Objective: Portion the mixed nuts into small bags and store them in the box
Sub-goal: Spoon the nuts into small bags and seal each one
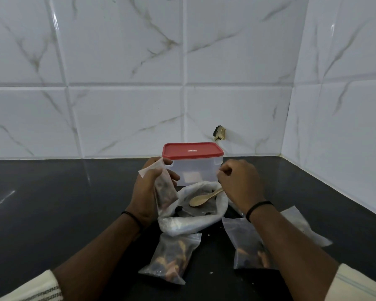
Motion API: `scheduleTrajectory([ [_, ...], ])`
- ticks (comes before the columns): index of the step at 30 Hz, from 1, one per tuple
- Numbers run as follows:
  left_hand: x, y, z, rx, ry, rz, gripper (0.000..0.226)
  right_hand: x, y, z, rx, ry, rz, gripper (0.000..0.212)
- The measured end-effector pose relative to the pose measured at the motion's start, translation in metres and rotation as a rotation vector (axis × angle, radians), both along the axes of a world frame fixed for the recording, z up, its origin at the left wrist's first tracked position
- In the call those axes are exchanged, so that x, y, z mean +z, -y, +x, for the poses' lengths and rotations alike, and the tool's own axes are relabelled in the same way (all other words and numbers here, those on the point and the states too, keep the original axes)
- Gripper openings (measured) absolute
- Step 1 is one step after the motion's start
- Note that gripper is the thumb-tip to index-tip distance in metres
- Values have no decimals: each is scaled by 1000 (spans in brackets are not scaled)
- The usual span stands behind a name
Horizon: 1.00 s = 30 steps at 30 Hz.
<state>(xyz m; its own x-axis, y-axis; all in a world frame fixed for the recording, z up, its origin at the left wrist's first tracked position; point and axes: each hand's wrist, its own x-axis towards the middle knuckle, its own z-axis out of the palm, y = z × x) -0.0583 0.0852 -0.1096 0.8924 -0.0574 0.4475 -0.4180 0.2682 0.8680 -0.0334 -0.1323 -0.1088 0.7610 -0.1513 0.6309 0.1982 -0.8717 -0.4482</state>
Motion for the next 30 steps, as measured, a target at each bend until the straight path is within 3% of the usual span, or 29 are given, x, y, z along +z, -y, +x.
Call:
scheduleTrajectory([
  [2,0,0,0,-64,-22,-18,45,8,-13,-10,245,2,156,16],
  [4,2,1,-2,-120,-32,-28,48,13,-27,-20,482,-122,211,19],
  [8,4,4,-6,-277,-74,-114,49,10,-43,-29,732,-360,314,20],
  [13,3,6,-6,-327,-51,-65,49,10,-43,-30,788,-370,423,10],
  [20,2,10,-10,-348,-60,-15,48,13,-45,-33,795,-423,533,25],
  [22,2,11,-8,-325,-54,23,47,12,-46,-33,796,-387,524,17],
  [25,1,13,-4,-158,13,123,37,12,-43,-31,767,-299,575,3],
  [27,-1,14,-2,36,53,185,22,13,-39,-27,717,-251,613,3],
  [30,-1,12,-2,248,134,246,16,12,-35,-23,655,-220,602,4],
])
